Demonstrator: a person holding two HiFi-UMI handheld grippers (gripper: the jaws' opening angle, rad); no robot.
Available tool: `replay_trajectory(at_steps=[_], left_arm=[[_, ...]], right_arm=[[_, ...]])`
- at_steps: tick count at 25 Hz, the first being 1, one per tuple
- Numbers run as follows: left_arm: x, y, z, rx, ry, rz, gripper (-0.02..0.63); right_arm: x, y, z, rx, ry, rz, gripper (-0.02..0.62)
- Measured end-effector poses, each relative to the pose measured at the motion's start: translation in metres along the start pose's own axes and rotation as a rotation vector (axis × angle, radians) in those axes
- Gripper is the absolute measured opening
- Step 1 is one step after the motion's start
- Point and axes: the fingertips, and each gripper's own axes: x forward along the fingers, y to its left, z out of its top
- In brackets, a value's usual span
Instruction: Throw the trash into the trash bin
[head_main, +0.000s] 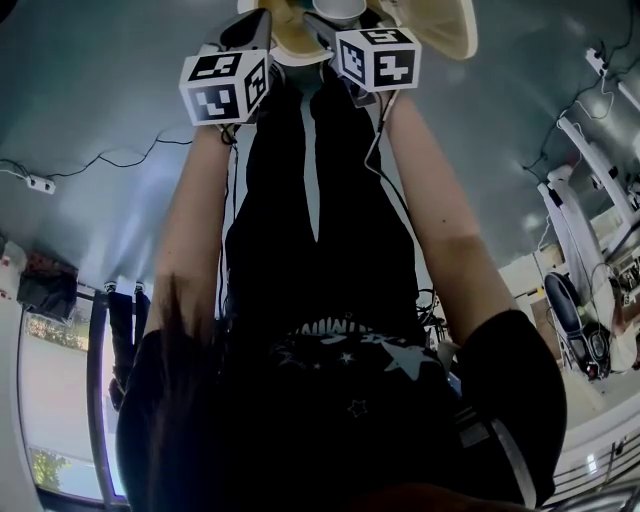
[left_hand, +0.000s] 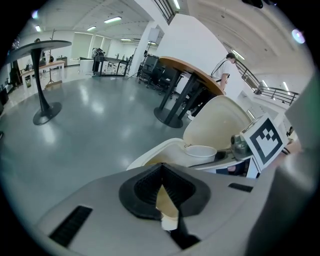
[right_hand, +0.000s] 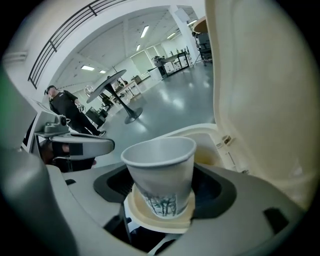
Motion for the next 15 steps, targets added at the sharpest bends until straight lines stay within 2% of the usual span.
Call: replay_trajectory(at_steps=[3,7,15], left_arm=[[0.0,-0.001,0.0,0.005,-0.001,-0.006,0.011],[0.0,-0.002,0.002,0.01,-0.001,-0.008,0.011],[-0.001,-0.006,0.009,0.017,-0.005,-0.017,0.011]], right_arm=[[0.001,-0.001,0.002,-0.021,-0.007,-0.025,0.336],[-0.002,-0.004,0.003,-0.013,-0.018,-0.041,0.405],[-0.012,-0.005,0.01,0.006,-0.049,-0.032,0.407]])
